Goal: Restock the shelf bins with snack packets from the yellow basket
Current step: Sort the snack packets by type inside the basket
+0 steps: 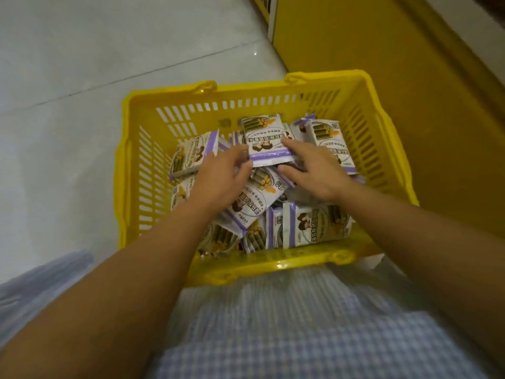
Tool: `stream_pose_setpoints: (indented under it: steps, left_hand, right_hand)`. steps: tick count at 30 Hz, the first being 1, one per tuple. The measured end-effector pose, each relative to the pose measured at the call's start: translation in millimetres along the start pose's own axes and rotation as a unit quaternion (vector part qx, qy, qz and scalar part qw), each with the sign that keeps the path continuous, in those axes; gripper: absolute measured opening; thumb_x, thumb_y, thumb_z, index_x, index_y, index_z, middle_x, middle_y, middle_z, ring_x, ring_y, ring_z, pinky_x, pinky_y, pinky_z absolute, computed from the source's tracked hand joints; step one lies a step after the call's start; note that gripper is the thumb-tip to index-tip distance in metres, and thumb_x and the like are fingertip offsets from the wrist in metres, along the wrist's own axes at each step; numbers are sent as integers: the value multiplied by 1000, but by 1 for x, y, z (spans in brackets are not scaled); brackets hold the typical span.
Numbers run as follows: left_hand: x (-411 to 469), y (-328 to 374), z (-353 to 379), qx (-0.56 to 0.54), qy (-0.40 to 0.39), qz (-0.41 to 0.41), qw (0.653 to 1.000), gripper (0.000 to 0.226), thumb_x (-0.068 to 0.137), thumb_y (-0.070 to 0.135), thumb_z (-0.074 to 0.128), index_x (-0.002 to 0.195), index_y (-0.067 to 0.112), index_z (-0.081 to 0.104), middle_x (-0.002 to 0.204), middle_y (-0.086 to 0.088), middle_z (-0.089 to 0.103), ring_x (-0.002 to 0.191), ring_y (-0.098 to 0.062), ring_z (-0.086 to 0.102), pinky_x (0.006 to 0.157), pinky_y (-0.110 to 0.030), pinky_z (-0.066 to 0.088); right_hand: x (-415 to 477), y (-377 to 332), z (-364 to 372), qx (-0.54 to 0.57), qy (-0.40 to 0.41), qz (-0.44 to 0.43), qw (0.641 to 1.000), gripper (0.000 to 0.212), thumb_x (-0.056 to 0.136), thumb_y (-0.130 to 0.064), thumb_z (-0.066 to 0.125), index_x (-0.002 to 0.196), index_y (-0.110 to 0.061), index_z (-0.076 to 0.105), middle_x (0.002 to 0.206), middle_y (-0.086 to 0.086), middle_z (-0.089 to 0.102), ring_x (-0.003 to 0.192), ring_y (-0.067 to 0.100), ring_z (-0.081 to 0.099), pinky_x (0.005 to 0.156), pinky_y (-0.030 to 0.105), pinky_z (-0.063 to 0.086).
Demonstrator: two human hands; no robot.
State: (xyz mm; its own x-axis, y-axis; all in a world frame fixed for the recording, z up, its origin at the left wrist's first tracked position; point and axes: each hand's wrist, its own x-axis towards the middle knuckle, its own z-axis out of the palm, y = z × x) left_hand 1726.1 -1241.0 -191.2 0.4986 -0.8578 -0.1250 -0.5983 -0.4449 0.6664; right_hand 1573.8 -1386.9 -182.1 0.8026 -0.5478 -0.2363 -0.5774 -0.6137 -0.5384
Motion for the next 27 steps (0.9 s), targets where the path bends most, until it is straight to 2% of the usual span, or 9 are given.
stream_pose_setpoints:
  steps: [3, 5, 10, 15, 17, 18, 20, 24, 27]
  left_hand:
    - [-21, -1, 6, 67, -56, 9, 996, 53, 97, 31, 49, 147, 25, 31, 135, -1, 56, 116, -20, 57, 118, -46, 8]
    - [-30, -6, 3, 126, -82, 22, 988, 53, 96, 33, 51, 146, 26, 33, 142, -1, 49, 120, -19, 54, 118, -46, 5]
    - [-55, -19, -1, 144, -120, 14, 982, 45, 93, 32, 55, 136, 22, 48, 143, -3, 46, 125, -24, 46, 104, -41, 38]
    - [-63, -20, 3, 181, -128, 46, 974, 55, 85, 36, 66, 136, 25, 48, 144, 0, 44, 129, -23, 41, 105, -39, 36]
    - [-59, -20, 0, 196, -157, 49, 967, 60, 78, 45, 72, 132, 29, 51, 143, 1, 44, 130, -22, 39, 103, -38, 35]
    - [-56, -20, -4, 207, -175, 55, 961, 58, 75, 49, 73, 127, 32, 54, 141, 2, 44, 128, -22, 39, 100, -37, 35]
    - [-48, -23, -13, 261, -224, 67, 937, 54, 71, 57, 73, 119, 37, 59, 141, 2, 40, 129, -22, 38, 98, -39, 36]
    - [-39, -27, -24, 429, -303, 75, 848, 49, 74, 53, 72, 120, 43, 59, 149, 0, 27, 139, -27, 22, 107, -55, 24]
    - [-36, -24, -24, 460, -317, 86, 825, 46, 80, 47, 68, 124, 41, 57, 146, 0, 29, 139, -27, 20, 110, -57, 18]
  right_hand:
    - [-16, 0, 3, -53, -48, 16, 997, 69, 93, -43, 55, 151, -33, 18, 148, 0, 44, 137, 27, 37, 118, 54, 8]
    - [-28, 1, 1, -84, -58, 18, 995, 77, 90, -47, 59, 152, -31, 16, 150, -1, 41, 137, 30, 36, 117, 53, 11]
    - [-54, -3, 2, -117, -108, 40, 986, 102, 71, -52, 77, 150, -29, 17, 145, 6, 46, 126, 33, 49, 102, 49, 42]
    - [-66, 5, 4, -208, -166, 104, 958, 73, 76, -35, 77, 139, -26, 40, 133, 9, 53, 121, 29, 48, 94, 40, 46]
    - [-67, 7, 1, -248, -156, 83, 953, 32, 81, -34, 71, 110, -30, 57, 117, 12, 57, 106, 27, 49, 86, 38, 46]
    - [-67, 9, -1, -249, -148, 72, 954, 17, 83, -32, 68, 95, -30, 57, 108, 12, 58, 97, 26, 48, 80, 37, 46]
    - [-66, 13, -6, -208, -127, 55, 968, 17, 84, -30, 67, 94, -22, 57, 101, 10, 61, 87, 25, 53, 71, 35, 46]
    - [-65, 12, -13, -44, -42, 32, 998, 19, 90, -28, 64, 91, -12, 54, 80, 7, 58, 74, 22, 53, 58, 30, 37]
    - [-60, 7, -16, 41, -4, 27, 999, 23, 94, -29, 58, 109, -12, 58, 94, 3, 60, 88, 20, 55, 70, 30, 43]
